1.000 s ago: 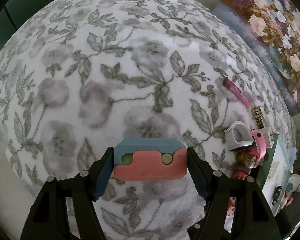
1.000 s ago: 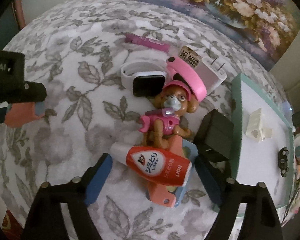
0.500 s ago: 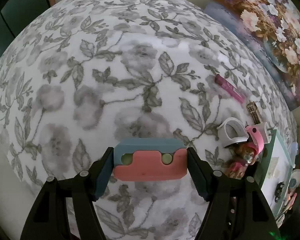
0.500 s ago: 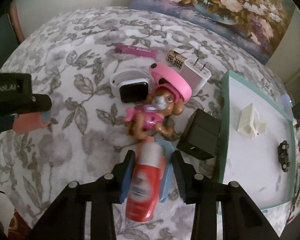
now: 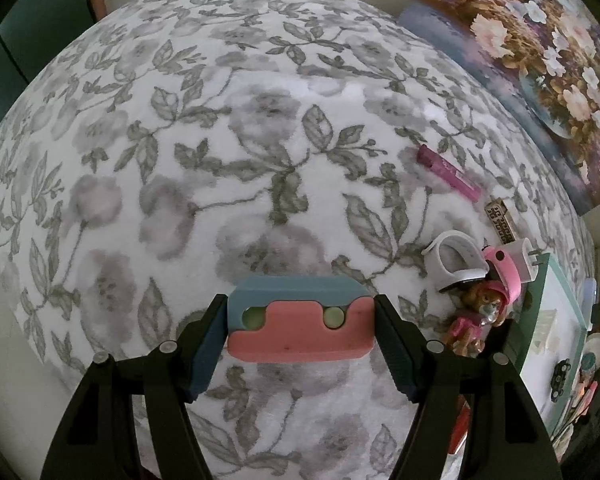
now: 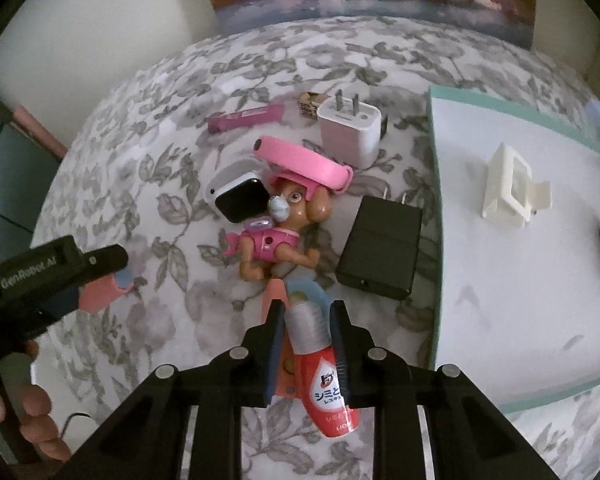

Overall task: Organize rigid objects
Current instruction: 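Grasp the red LION tube with the right gripper while the left holds the block, then carry the tube and block into the tray with both grippers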

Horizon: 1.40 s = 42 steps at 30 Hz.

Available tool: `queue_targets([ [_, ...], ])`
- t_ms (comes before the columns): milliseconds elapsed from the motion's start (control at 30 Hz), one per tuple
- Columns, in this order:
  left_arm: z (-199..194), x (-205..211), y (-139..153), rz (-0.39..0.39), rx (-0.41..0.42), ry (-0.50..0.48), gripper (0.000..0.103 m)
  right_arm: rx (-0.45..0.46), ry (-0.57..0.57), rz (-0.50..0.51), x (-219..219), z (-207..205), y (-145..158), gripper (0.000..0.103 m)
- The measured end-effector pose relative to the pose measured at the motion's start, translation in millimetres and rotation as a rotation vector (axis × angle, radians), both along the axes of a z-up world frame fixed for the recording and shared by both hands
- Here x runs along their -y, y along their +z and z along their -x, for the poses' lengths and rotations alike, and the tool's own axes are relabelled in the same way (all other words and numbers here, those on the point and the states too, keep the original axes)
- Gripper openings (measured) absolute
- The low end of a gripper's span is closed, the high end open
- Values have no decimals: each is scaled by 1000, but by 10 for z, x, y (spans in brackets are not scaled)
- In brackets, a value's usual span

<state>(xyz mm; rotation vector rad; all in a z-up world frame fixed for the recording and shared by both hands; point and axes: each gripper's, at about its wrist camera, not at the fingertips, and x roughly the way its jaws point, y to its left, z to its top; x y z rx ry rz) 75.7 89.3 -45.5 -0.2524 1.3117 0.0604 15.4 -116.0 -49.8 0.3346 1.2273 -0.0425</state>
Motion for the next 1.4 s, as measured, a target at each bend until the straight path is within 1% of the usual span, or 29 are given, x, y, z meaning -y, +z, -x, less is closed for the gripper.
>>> queue_targets([
  [133, 2, 19, 28, -4, 10, -4, 72, 21, -21, -43, 79, 14, 72, 23],
  [400, 31, 123, 263, -29, 79, -37, 72, 93, -61, -100, 252, 28, 310, 21],
  [633, 83, 268, 442, -63, 136, -77, 72, 174, -97, -125, 432, 83, 573, 20],
  [900, 147, 536, 518, -99, 160, -136, 72, 240, -156, -145, 712, 172, 782, 20],
  [1100, 248, 916, 587, -120, 182, -215, 72, 263, -230, -123, 1049, 292, 868, 20],
  [1300, 438, 1516, 653, -121, 208, -352, 72, 276, -335, -65, 1514, 490, 938, 20],
  [1400, 535, 1804, 652, -101, 211, -425, 72, 270, -380, -47, 1718, 583, 931, 20],
])
